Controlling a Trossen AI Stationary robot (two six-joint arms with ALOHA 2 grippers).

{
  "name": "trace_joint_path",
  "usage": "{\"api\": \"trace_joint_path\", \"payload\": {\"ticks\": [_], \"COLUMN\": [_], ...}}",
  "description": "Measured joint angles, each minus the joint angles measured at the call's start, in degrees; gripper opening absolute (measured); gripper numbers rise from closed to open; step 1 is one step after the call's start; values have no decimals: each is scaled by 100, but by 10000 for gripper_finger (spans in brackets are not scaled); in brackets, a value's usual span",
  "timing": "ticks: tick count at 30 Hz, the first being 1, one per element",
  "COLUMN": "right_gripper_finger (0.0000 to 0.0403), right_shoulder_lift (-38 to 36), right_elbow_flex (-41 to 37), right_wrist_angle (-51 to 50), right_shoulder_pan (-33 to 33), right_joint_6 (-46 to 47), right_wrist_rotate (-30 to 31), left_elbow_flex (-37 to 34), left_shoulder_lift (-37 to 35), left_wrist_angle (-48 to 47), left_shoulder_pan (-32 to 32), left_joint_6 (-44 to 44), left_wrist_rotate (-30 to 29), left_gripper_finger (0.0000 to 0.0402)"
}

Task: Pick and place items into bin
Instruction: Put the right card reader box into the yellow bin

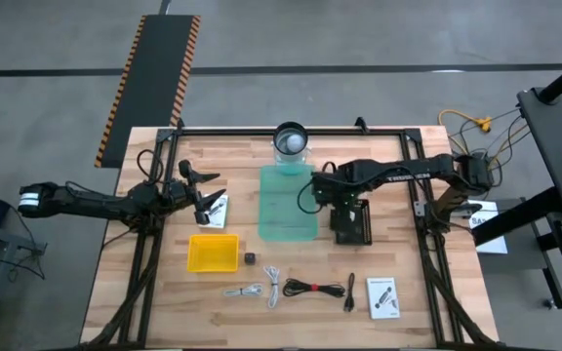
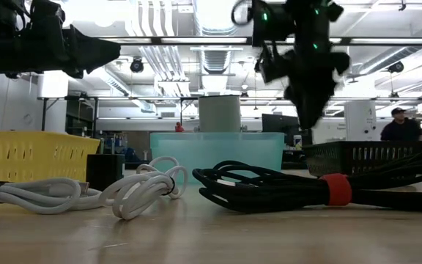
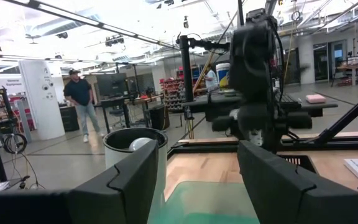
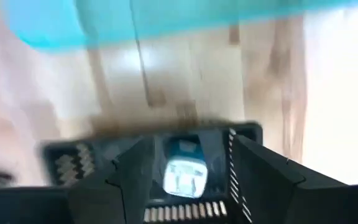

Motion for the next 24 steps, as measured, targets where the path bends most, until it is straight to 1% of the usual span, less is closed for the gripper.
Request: {"api": "trace_joint_path", "payload": {"ticks": [3,6,9,13,15,21,24], "right_gripper_finger": [193,191,191,191,191,191,189], "right_shoulder_lift": [-126,-275,-489,-813,-977,-1283,-1323], "right_elbow_flex": [309,513,592,494,400,161,2], "right_wrist_angle": [19,23,12,-116,-212,-502,-614], "right_shoulder_pan": [15,36,139,423,612,1431,1897], "right_joint_6": [245,709,1377,2296,2973,5064,6134], "right_wrist_rotate": [-432,-922,-1105,-1080,-1028,-177,-73], "left_elbow_flex": [0,0,0,7,7,9,9], "left_shoulder_lift": [2,0,0,0,0,-9,-9], "left_wrist_angle": [1,2,4,6,6,6,5], "left_shoulder_pan": [0,-1,-1,-1,0,0,0], "left_joint_6": [1,2,2,2,2,2,1], "left_wrist_rotate": [0,0,0,0,0,0,0], "left_gripper_finger": [206,206,206,206,206,206,206]}}
